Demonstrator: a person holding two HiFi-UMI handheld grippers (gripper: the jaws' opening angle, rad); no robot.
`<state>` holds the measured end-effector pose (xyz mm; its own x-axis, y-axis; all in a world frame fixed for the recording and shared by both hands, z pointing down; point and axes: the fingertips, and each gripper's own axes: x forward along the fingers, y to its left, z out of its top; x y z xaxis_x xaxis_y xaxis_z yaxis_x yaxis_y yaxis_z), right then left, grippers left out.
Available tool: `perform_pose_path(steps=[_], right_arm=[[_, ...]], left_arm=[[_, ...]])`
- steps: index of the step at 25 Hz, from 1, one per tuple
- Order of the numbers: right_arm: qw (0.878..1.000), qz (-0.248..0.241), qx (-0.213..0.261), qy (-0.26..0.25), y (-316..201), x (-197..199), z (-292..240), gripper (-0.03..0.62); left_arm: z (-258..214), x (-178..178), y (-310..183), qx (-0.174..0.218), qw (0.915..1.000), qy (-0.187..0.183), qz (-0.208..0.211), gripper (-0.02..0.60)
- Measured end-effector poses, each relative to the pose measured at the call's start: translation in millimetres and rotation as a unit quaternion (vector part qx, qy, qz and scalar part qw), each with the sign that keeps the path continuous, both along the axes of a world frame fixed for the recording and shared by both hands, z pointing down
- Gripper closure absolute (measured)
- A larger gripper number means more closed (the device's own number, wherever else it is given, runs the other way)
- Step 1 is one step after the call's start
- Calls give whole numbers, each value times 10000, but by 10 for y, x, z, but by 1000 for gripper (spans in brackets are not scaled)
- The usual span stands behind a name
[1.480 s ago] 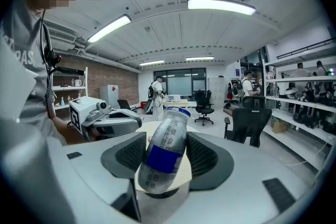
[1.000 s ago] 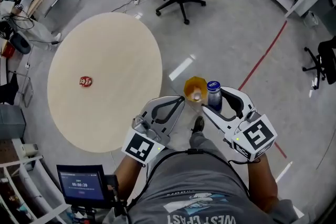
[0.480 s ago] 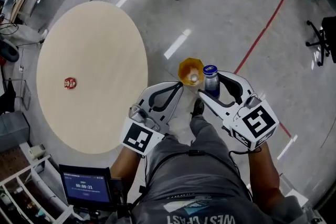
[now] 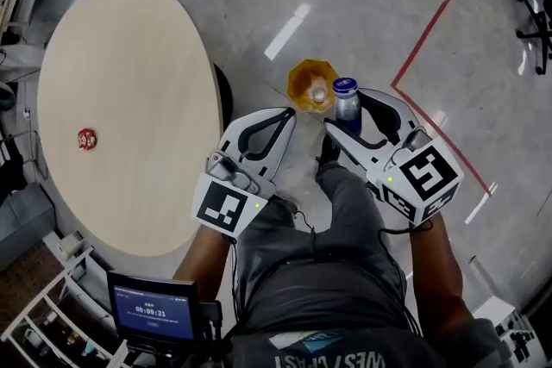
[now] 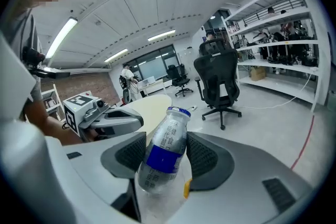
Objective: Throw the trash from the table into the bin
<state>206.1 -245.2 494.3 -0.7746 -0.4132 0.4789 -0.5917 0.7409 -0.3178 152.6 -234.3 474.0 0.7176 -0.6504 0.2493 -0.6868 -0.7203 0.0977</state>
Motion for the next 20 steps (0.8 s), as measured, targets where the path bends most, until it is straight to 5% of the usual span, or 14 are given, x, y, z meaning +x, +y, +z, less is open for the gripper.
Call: perform_pose_path(steps=[5,20], right_arm=[[9997,115,-228,-43,-255,110,1100,352],[9979,271,-588,5,-538,81,2519,351]], left_arm=[[1111,130,-238,-222,9997,-96,81,540],[2435,156,-468,-585,9982,-110,119,540]])
